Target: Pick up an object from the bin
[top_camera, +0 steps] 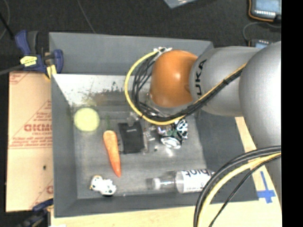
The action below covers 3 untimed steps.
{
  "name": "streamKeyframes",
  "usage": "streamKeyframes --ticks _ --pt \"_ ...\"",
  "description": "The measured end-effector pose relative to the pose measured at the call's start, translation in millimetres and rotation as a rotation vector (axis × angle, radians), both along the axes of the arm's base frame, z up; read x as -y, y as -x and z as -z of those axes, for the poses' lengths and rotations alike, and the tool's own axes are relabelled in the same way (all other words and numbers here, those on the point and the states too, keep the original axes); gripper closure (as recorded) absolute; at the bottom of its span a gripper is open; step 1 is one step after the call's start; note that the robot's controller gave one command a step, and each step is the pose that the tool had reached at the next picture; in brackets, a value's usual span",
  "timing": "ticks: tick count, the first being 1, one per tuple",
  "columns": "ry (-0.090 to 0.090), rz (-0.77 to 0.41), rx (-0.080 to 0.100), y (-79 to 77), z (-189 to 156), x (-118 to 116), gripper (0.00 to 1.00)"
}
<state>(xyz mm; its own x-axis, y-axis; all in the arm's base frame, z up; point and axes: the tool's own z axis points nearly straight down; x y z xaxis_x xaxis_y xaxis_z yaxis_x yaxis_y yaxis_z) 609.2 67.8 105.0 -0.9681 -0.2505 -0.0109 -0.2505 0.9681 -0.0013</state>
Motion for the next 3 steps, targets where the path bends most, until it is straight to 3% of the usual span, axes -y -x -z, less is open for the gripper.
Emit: streamKeyframes --ticks 1,2,3 --pt "-0.004 0.235 0.005 -11.7 23.4 14.7 1.00" --pt "-0.004 0.235 0.005 -11.7 23.4 14.8 1.00" --pt "-0.004 0.198 0.014 -0.6 -109.2 25.3 1.00"
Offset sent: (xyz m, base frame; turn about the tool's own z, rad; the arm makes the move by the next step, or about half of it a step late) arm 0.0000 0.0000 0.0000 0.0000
